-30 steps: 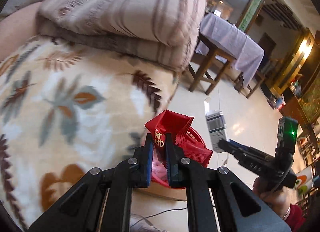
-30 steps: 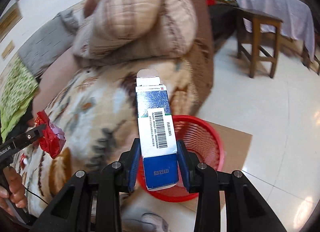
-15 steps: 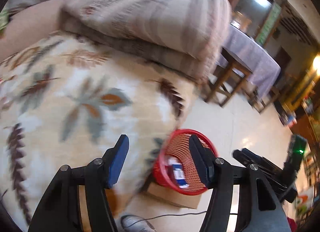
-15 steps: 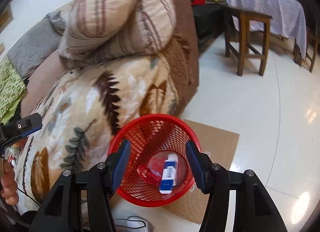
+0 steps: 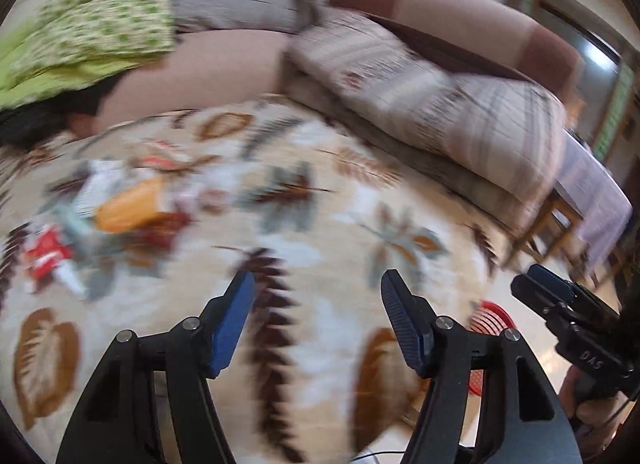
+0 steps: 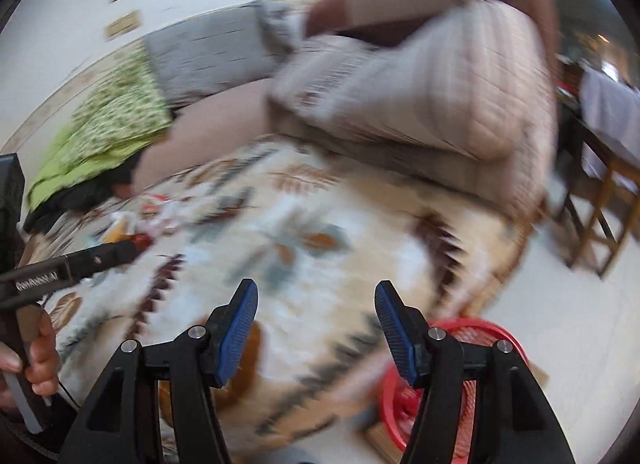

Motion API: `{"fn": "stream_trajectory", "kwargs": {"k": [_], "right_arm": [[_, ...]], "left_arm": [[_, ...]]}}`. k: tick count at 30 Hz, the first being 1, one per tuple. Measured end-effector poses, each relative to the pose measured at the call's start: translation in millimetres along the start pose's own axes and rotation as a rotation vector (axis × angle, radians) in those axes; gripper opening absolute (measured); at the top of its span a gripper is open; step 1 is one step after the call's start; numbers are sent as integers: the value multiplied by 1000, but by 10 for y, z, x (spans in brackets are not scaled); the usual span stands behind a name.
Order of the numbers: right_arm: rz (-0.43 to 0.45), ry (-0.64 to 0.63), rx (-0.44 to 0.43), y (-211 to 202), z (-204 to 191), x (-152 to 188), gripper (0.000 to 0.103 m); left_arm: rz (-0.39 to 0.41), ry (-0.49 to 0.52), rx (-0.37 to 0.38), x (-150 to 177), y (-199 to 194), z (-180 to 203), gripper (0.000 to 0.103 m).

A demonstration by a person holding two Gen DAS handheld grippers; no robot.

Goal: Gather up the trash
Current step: 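Grasp the red-white strip with the left tool while the right tool grasps the white spray bottle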

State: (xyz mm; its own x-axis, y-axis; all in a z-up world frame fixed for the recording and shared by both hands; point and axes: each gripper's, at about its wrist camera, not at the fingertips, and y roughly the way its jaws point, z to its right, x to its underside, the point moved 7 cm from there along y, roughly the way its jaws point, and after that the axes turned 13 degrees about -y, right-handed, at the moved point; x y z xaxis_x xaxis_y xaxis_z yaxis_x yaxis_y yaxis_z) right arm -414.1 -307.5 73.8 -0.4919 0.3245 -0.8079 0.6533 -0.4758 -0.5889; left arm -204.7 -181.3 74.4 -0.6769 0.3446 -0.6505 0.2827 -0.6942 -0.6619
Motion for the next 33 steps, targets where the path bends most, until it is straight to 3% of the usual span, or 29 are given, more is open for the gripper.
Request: {"fn": "stream_trajectory", "kwargs": {"k": [5, 15, 20, 24, 27, 30, 33], "right_arm": [[-30, -39, -117, 370, -561, -392, 65], [-142, -97, -236, 1030, -1700, -835, 65], [-159, -47, -336, 1457, -2225, -952, 65], [-139, -31, -420, 1686, -2452, -848, 65], [-162, -38, -432, 1840, -2452, -742, 65], [-153, 7, -444, 1896, -2374, -786, 65], [-143, 16, -452, 1919, -2327, -806, 65]], "left_arm": [[86, -93, -135, -281, -133, -688, 67], [138, -320, -387, -525, -158, -2289, 68], [113, -556, -375, -455, -124, -2958, 68], [88, -680, -291, -442, -9, -3158, 68], [52, -735, -241, -447, 168, -3143, 68], [33, -679, -347, -469, 320, -3096, 68], [49, -686, -384, -524, 386, -3160, 68]]}}
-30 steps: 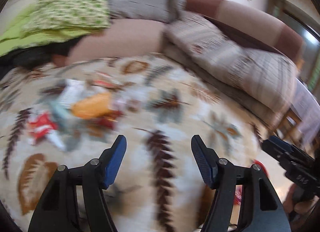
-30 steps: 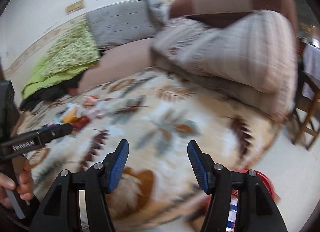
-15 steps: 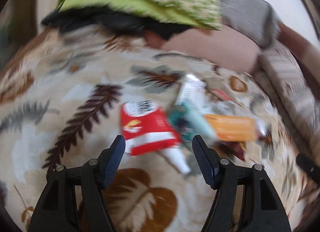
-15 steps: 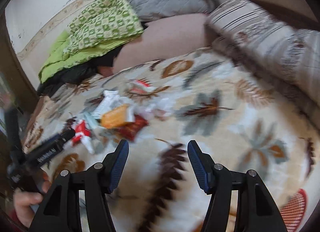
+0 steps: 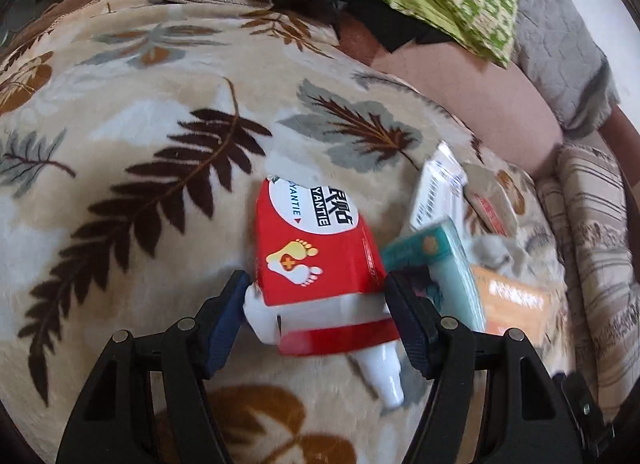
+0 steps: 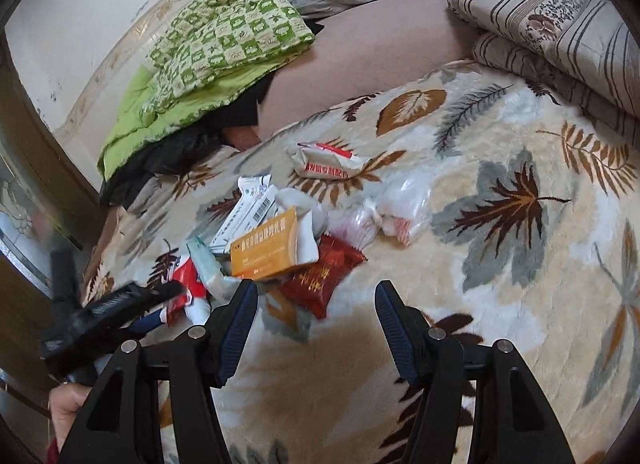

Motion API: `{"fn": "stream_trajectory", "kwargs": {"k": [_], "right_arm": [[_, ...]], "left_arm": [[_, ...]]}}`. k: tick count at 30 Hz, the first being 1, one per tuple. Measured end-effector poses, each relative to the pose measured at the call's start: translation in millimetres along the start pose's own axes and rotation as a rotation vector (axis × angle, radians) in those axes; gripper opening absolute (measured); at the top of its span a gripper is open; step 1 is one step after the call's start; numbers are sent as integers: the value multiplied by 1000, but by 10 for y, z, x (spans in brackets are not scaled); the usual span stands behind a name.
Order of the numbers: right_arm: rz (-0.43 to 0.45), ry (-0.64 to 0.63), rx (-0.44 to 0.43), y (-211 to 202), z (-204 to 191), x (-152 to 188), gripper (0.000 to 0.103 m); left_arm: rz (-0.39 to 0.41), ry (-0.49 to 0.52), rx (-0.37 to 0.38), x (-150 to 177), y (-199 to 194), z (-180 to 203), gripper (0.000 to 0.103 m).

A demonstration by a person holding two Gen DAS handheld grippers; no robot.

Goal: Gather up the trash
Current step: 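Grasp the red-white strip with the left tool while the right tool grasps the white spray bottle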

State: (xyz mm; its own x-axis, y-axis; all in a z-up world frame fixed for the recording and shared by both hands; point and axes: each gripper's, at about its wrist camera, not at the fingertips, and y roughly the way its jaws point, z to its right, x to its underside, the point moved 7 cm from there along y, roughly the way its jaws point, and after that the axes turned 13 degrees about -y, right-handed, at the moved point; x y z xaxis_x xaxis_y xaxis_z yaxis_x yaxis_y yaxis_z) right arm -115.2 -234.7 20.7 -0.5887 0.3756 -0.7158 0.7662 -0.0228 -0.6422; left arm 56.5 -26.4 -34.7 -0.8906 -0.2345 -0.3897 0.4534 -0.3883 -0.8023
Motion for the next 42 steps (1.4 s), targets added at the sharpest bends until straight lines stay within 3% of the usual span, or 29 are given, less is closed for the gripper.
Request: {"fn": "stream_trajectory", "kwargs": {"k": [4, 6, 9, 12, 14, 20, 26, 29, 32, 34, 37, 39, 42], "right_arm": [[-2, 19, -23, 23, 24, -6, 65], [1, 21, -25, 17, 31, -9, 65], [1, 21, -28, 5, 18, -3, 65], [1, -1, -33, -6, -65, 22, 65], [-9, -42, -60, 16, -222, 56, 65], [-61, -320, -222, 247, -1120, 167, 65], [-123, -458, -234, 783, -1593, 187, 60], [-169, -523, -168, 1110, -1639, 233, 58], [-225, -509, -184, 1332, -1597, 272, 44], [-219, -512, -192, 1349, -1594, 240, 34], [-205, -514, -174, 1271, -1553, 225, 34], [-195, -510, -170, 1155, -1525, 222, 34], [-157, -476, -203, 805, -1451, 195, 34]], "left_arm": [[26, 57, -33, -37, 69, 50, 69], [25, 56, -3, -58, 36, 57, 52], [80, 40, 29, -135, -143, 32, 48], [192, 36, 47, -262, -418, 18, 35], [247, 16, 47, -329, -551, -25, 23], [328, -26, 15, -461, -770, -231, 20], [338, -37, -9, -517, -777, -354, 19], [326, -16, -22, -511, -728, -349, 19], [325, -25, -38, -532, -700, -365, 25], [291, -51, -43, -549, -615, -425, 27], [208, -92, -32, -532, -428, -543, 22], [155, -122, -16, -498, -311, -605, 13], [169, -104, -6, -469, -338, -555, 7]]}}
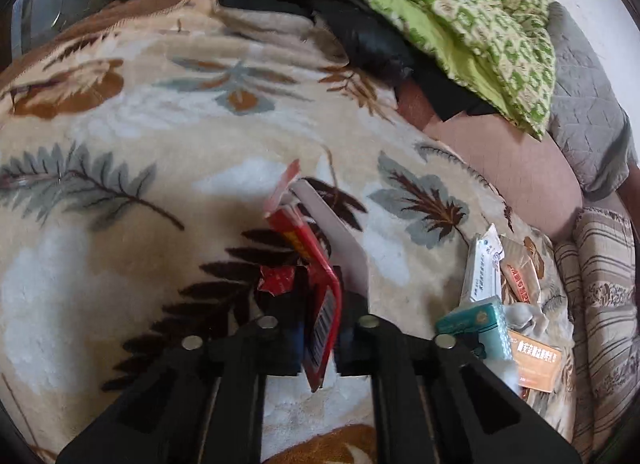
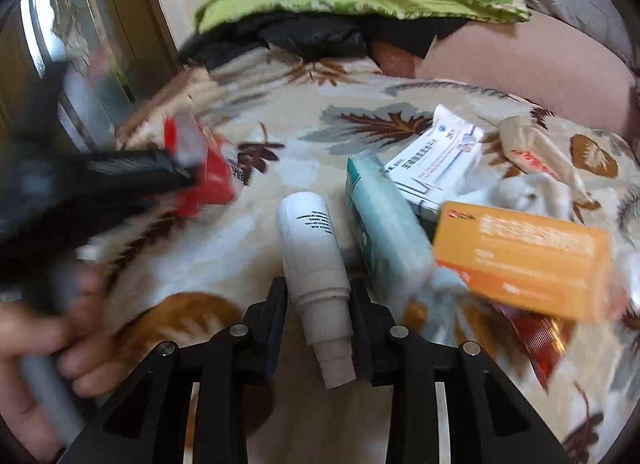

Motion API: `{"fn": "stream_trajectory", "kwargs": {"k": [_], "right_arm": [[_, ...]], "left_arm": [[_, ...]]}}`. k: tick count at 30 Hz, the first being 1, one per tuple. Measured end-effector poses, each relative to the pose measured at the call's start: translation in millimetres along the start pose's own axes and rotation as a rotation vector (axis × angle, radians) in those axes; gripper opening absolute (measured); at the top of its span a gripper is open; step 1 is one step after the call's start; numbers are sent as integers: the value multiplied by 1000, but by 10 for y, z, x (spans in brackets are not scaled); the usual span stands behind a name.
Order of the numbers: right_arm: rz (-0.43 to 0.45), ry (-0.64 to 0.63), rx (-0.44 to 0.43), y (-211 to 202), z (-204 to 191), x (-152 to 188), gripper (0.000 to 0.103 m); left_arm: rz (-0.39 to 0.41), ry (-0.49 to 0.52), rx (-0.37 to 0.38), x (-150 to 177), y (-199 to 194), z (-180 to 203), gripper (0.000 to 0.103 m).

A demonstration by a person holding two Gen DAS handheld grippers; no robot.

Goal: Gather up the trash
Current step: 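Grasp the red-white strip with the left tool while the right tool grasps the white spray bottle, then lift both held items and carry them toward the red wastebasket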

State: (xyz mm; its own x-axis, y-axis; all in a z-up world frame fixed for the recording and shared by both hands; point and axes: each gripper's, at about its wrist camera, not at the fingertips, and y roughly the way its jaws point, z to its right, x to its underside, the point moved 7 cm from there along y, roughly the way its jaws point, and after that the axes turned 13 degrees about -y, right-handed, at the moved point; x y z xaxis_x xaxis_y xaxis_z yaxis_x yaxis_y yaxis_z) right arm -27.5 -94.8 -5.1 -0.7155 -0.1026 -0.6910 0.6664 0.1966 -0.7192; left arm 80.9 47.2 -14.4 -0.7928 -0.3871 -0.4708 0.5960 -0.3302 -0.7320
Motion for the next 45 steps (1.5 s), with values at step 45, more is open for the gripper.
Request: {"fn": "stream_trajectory", "kwargs": {"k": [45], "right_arm": [[96, 363, 403, -1822, 1310, 1168, 34]], "left_arm": [[100, 757, 273, 2034, -870, 1773, 4]]}}
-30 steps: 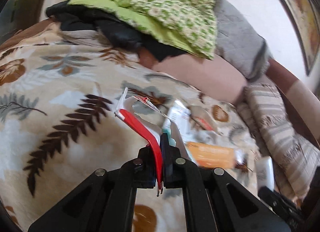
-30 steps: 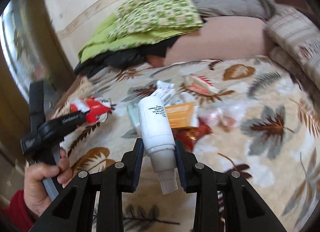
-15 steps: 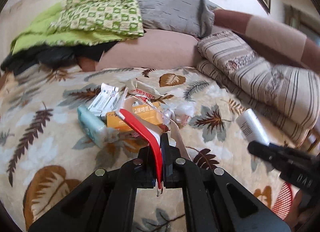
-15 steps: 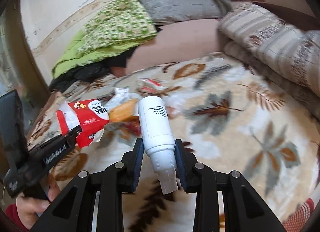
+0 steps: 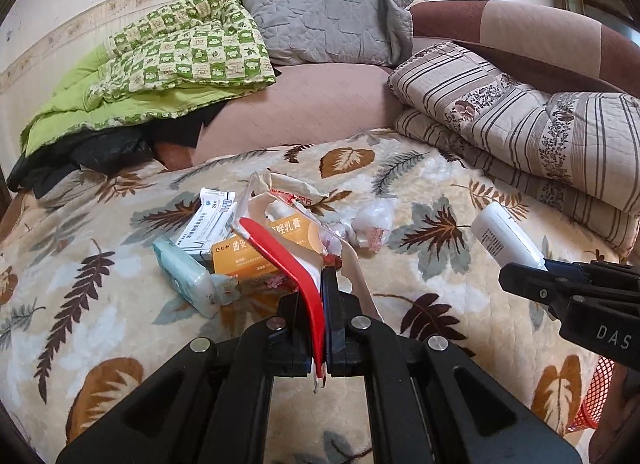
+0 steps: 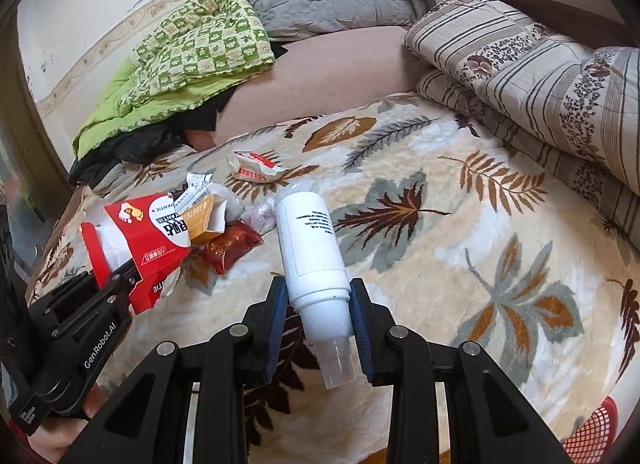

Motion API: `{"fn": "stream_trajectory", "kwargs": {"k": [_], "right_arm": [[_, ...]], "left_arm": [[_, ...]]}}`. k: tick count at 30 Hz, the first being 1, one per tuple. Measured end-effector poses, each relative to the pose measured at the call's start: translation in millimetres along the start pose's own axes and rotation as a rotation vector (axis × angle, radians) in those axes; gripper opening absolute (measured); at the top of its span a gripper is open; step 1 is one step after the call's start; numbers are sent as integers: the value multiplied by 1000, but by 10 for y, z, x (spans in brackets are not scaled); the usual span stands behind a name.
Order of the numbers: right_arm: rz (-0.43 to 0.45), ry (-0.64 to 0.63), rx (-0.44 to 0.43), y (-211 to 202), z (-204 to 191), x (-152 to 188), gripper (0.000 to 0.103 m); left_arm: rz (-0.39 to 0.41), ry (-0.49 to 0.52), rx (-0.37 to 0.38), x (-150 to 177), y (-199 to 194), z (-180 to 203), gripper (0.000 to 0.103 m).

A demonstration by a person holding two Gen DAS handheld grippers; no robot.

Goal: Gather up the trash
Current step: 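Lift both held items and carry them toward the red wastebasket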

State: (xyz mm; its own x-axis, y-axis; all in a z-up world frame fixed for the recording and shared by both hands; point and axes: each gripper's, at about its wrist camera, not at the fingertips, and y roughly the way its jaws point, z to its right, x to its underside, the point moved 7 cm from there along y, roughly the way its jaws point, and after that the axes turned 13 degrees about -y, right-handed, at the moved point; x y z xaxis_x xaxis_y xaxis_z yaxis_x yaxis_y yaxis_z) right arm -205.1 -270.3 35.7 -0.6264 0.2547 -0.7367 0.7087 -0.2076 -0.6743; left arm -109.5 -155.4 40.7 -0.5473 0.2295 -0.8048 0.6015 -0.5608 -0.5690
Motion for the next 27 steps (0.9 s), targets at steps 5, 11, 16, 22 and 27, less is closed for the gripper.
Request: {"fn": "stream_trajectory", "kwargs": {"k": [5, 11, 16, 22, 27], "right_arm": [[-8, -2, 5, 6, -3, 35, 34], [-5, 3, 11, 11, 2, 44, 34], [-5, 0, 7, 25, -5, 38, 34], [1, 7, 7, 14, -7, 17, 34], [24, 58, 12, -45, 84, -28, 34]], "left_arm": [[12, 19, -7, 10, -30, 32, 4], [18, 32, -23, 14, -30, 20, 3], [20, 33, -25, 20, -26, 23, 4], [19, 34, -24, 20, -26, 28, 4], [17, 34, -4, 27, -36, 63, 3]]}}
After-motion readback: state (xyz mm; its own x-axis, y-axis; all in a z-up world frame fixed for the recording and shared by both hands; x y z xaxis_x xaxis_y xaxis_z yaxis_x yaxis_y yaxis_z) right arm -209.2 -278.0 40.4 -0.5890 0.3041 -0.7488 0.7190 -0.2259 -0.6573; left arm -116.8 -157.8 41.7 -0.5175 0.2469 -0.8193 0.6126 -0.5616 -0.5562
